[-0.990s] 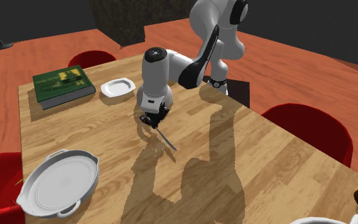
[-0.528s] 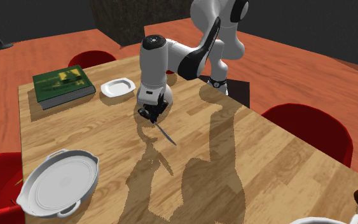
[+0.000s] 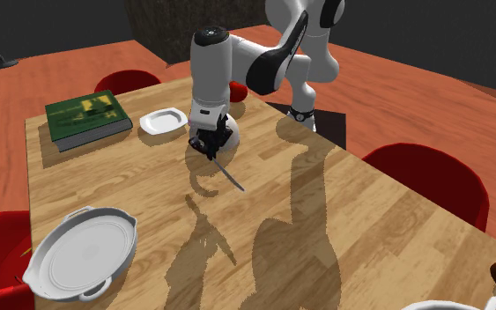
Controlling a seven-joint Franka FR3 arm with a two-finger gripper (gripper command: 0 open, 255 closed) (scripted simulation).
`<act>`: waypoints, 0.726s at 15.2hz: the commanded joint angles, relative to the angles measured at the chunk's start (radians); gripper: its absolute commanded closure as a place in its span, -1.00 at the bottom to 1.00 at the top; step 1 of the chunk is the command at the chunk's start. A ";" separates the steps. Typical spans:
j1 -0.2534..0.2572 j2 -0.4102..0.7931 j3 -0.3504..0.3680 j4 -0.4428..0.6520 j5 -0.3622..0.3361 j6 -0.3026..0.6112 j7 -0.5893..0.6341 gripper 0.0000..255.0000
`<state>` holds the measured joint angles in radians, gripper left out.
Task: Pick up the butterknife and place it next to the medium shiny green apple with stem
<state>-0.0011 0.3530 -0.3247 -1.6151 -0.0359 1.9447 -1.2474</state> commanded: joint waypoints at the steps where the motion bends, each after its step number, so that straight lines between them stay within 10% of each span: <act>1: 0.001 -0.007 -0.001 0.018 -0.002 -0.025 0.000 1.00; 11: -0.001 -0.022 -0.004 0.131 -0.004 -0.152 -0.011 1.00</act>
<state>-0.0031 0.3321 -0.3288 -1.4965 -0.0396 1.8070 -1.2595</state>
